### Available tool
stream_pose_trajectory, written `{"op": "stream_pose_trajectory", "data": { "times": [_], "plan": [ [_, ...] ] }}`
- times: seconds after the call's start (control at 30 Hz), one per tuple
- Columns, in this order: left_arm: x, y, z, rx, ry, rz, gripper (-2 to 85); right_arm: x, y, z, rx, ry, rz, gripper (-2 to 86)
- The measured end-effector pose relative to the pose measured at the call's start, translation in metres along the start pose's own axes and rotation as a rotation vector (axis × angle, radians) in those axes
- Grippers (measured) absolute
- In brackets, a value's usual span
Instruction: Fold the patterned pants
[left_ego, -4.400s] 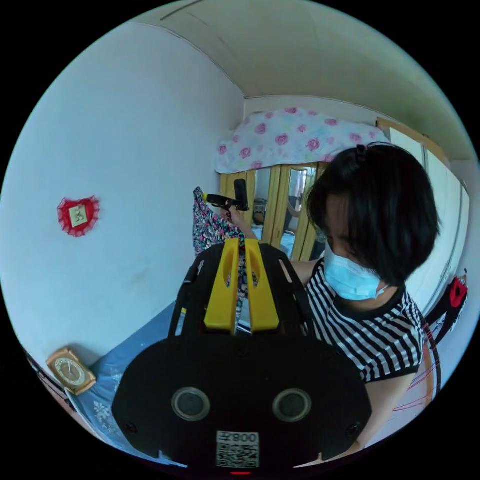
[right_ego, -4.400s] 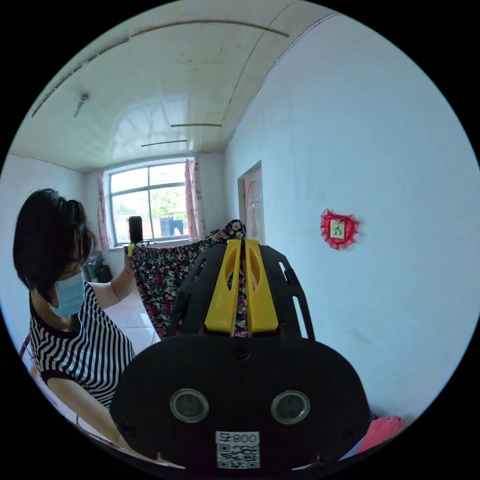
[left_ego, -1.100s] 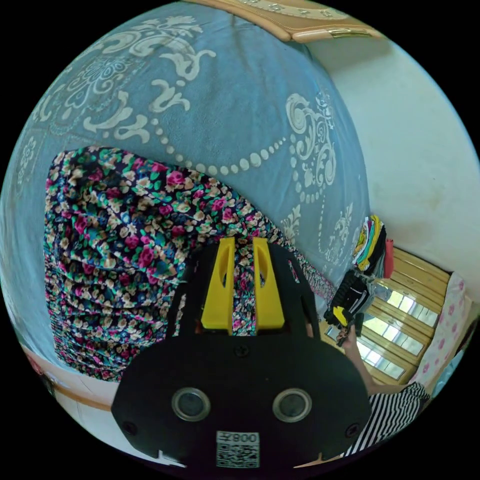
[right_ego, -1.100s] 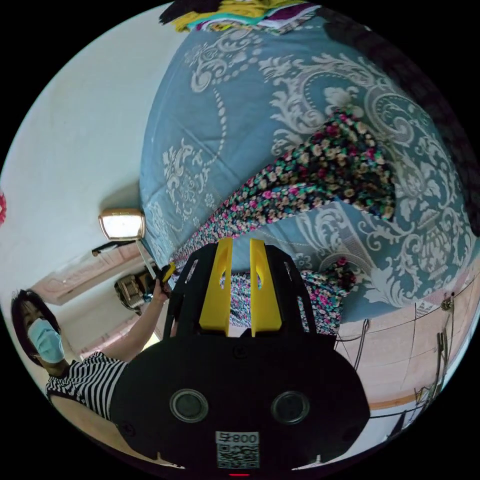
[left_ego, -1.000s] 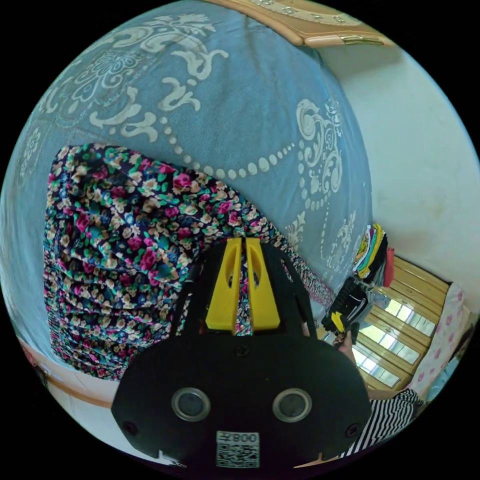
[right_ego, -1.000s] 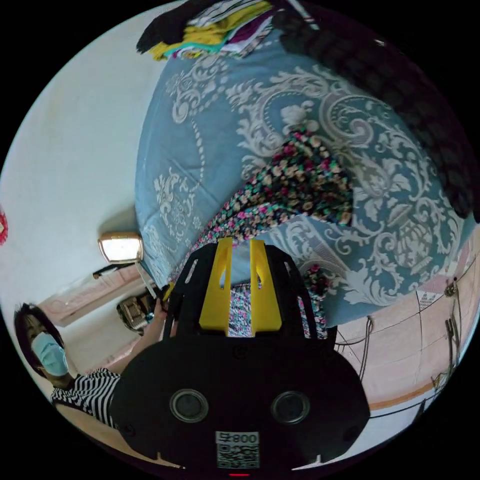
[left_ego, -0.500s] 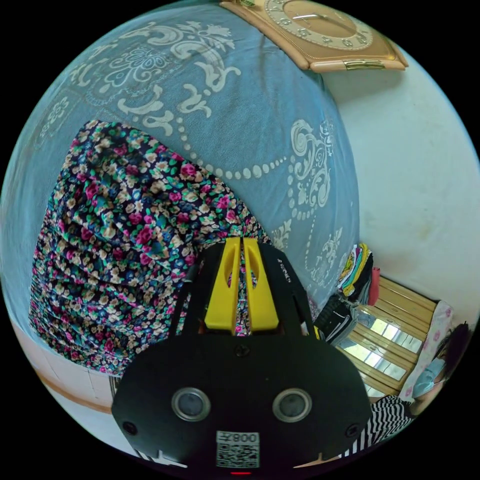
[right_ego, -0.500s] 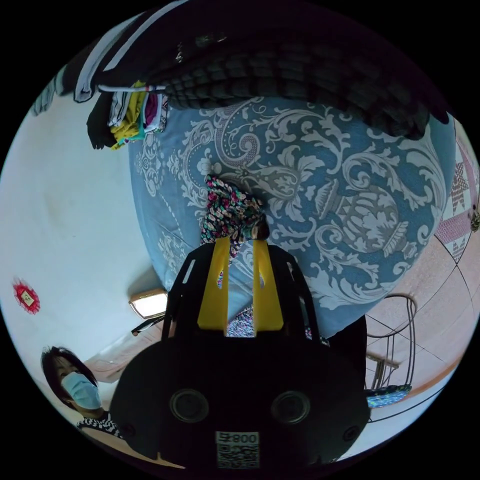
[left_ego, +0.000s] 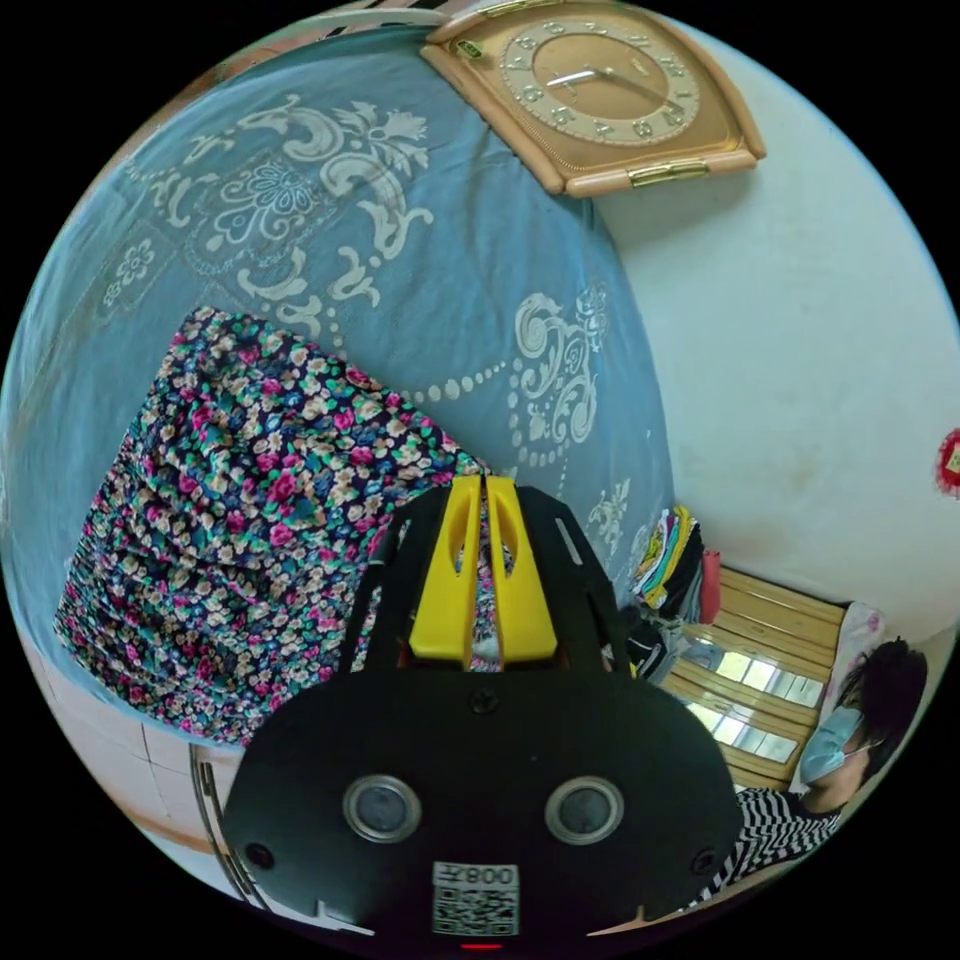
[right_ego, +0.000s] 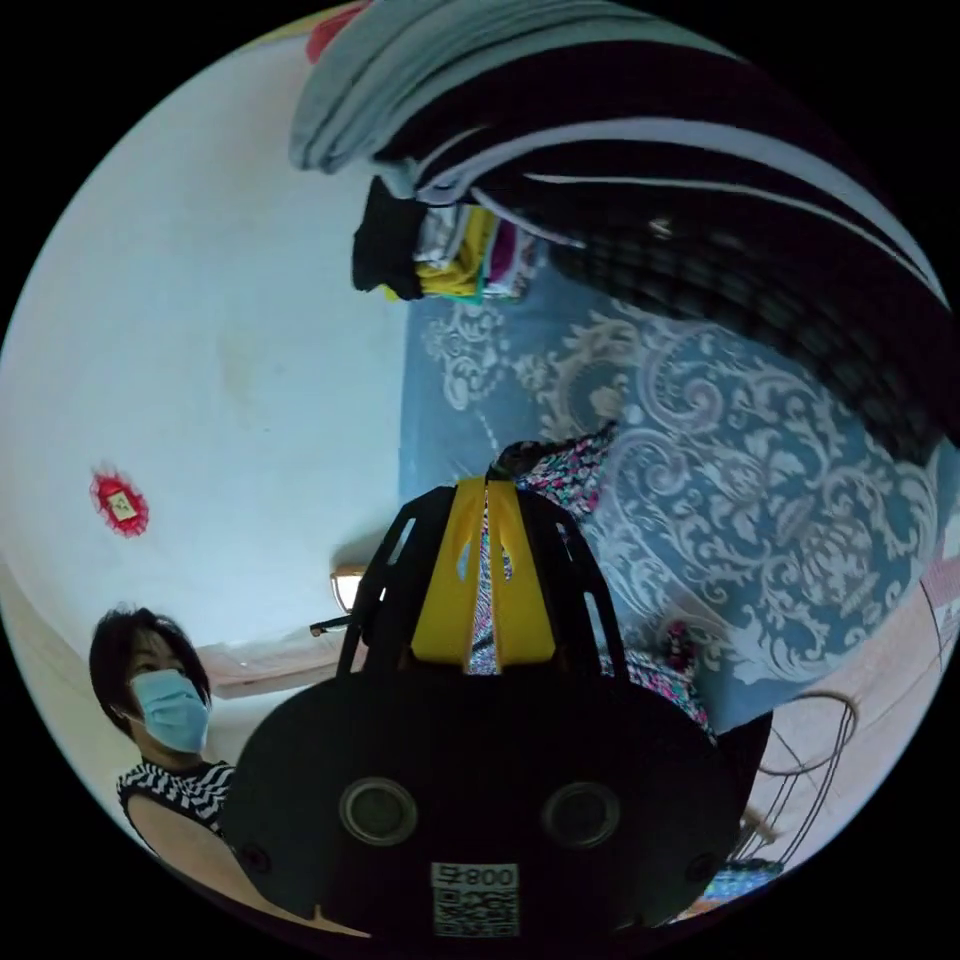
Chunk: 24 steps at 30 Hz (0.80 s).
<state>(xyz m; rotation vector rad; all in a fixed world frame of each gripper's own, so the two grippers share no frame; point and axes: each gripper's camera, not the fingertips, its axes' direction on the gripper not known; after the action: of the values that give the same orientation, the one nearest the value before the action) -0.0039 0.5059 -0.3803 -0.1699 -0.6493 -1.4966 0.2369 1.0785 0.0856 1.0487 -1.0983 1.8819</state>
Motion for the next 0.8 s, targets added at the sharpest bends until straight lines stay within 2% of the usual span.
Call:
{"op": "stream_pose_trajectory", "data": {
  "times": [0.1, 0.27, 0.37, 0.53, 0.67, 0.8],
  "plan": [
    [0.012, -0.006, 0.01, 0.041, -0.009, -0.025, 1.2, -0.024, -0.031, 0.012, -0.03, -0.042, -0.046, 0.4],
    [0.028, -0.011, 0.043, 0.08, -0.008, -0.068, 1.7, -0.046, -0.086, 0.069, -0.181, 0.068, -0.076, 2.9],
    [0.041, -0.004, 0.062, 0.068, -0.043, -0.035, 1.8, -0.053, -0.091, 0.079, -0.209, 0.154, -0.089, 5.9],
    [0.061, 0.03, 0.083, 0.037, 0.012, 0.066, 2.1, -0.06, -0.072, 0.052, -0.197, 0.275, -0.164, 7.0],
    [0.093, 0.079, 0.124, -0.128, -0.011, 0.236, 3.2, -0.051, -0.055, 0.038, -0.226, 0.462, -0.19, 7.6],
    [0.129, 0.119, 0.182, -0.3, -0.096, 0.393, 4.1, -0.053, -0.056, 0.049, -0.268, 0.55, -0.221, 8.0]
  ]
}}
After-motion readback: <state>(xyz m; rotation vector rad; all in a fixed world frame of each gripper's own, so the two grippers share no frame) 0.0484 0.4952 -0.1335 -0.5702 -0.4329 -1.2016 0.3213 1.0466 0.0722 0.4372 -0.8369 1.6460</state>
